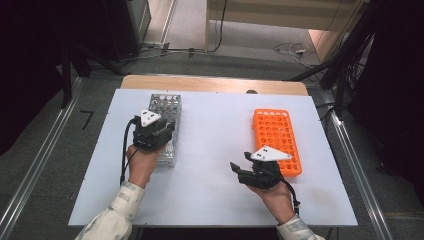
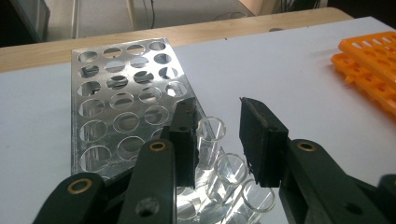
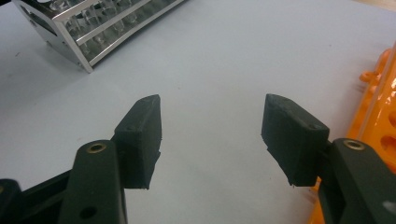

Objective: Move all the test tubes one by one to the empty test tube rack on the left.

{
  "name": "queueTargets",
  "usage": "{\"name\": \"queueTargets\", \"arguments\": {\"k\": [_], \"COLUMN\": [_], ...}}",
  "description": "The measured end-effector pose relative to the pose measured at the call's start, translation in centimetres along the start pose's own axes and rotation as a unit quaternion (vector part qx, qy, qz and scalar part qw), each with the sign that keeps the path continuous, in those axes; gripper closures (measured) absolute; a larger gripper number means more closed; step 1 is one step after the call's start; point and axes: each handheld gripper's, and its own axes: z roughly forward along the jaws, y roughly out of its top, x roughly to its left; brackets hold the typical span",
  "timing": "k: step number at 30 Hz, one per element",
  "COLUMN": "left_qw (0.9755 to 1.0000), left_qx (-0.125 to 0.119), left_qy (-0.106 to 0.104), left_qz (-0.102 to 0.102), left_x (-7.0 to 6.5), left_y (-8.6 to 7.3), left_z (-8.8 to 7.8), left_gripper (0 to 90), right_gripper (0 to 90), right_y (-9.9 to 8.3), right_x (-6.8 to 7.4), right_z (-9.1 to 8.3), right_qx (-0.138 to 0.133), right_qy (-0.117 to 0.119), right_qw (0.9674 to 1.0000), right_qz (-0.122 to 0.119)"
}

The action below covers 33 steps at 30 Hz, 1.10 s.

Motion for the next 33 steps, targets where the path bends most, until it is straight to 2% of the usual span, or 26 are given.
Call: {"name": "queueTargets", "arguments": {"k": [3,6,9,12,20,29,33], "left_qw": [0.9997,0.9994,0.9991,0.9989,0.9981,0.9969,0.9967], "left_qx": [-0.011,-0.021,-0.029,-0.034,-0.046,-0.055,-0.044], "left_qy": [-0.009,-0.007,-0.010,-0.015,-0.035,-0.057,-0.068], "left_qz": [-0.018,-0.025,-0.031,-0.028,-0.019,-0.004,0.004], "left_x": [0.1,-0.1,-0.4,-0.9,-2.3,-3.9,-4.8], "left_y": [0.2,0.1,0.1,0.1,0.1,-0.5,-1.5], "left_z": [-0.5,-1.0,-1.4,-1.9,-3.3,-4.1,-3.9], "left_gripper": [57.7,43.9,35.4,29.0,25.2,22.5,20.4], "right_gripper": [36.5,36.6,36.5,36.6,36.6,36.8,36.8], "right_y": [0.0,-0.1,-0.1,-0.2,-0.5,-1.0,-1.2], "right_x": [-0.2,-0.4,-0.8,-1.2,-2.6,-4.5,-5.3], "right_z": [-0.2,-0.4,-0.8,-1.0,-1.6,-2.7,-2.9], "right_qx": [-0.002,-0.004,-0.007,-0.009,-0.011,-0.018,-0.021], "right_qy": [-0.002,-0.006,-0.011,-0.017,-0.032,-0.060,-0.071], "right_qw": [1.0000,1.0000,0.9999,0.9998,0.9991,0.9972,0.9961], "right_qz": [0.002,0.003,0.006,0.011,0.025,0.041,0.048]}}
